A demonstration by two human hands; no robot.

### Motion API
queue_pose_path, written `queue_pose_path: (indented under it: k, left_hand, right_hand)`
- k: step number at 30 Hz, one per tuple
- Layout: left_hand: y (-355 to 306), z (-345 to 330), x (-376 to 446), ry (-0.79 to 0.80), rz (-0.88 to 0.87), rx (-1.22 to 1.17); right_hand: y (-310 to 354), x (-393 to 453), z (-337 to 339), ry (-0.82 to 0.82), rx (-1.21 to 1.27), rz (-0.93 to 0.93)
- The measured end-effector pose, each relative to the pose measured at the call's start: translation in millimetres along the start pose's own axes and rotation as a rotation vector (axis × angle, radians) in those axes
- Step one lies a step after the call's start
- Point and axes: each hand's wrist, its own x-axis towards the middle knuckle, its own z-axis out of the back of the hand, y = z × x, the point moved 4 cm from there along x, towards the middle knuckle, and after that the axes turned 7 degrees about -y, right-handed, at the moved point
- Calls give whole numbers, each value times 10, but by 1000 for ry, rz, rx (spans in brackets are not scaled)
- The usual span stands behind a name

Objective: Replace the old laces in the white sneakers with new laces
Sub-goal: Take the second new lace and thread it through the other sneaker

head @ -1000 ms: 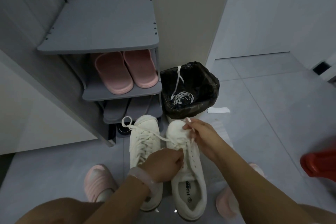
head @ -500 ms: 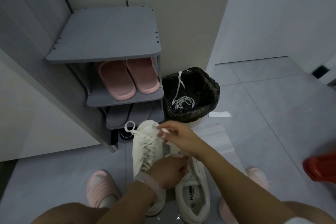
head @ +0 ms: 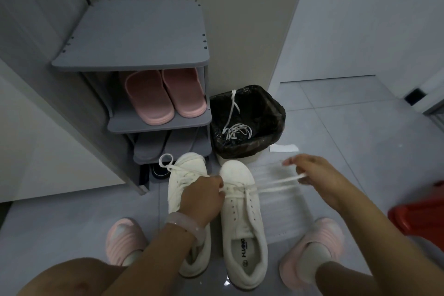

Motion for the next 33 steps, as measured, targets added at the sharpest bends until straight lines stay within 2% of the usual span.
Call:
queue_pose_path:
  k: [3,7,11,15,19,21,24,25,27,29,31,32,33]
  left_hand:
    - [-28,-18,-3,82,-25,43]
    - [-71,2,9,173,-69,27]
    - [-99,-1,6,172,-95,31]
    - [-105,10,7,160,-98,46]
    - [-105,19,33,151,-98,31]
    - [-132,22,34,147,-101,9]
    - [-190,49,15,144,-111,-34]
    - [-199,52,15,146,-116,-56]
    - [-240,74,15,171,-109,-94]
    - [-335,164,12,173,-2,-281]
    - [-434,373,-23,159,250,-832]
    - [-464,525,-30,165,317,-1147]
    - [-473,697,-36,183,309,-1415]
  right_hand:
    - [-183,23,25,136,-654,11]
    - [-312,39,-23,160,-877,24]
    - [-244,55,-187,225,-768,134]
    - [-203,79,-251,305,-856,243]
    - [-238,123,-149,236,-1083,229]
    - [-228,109,-184,193,-1113,297]
    - [-156,-50,-525,303,-723,532]
    - [-148,-127,-652,359,-639,548]
    - [-216,-198,-830,405,-643,514]
    - [-281,-179,-862,393,-701,445]
    - [-275,-163,-834,392,-729,414]
    - [-271,-160,-832,396,-739,407]
    - [-271,-166,-841,404,-744,407]
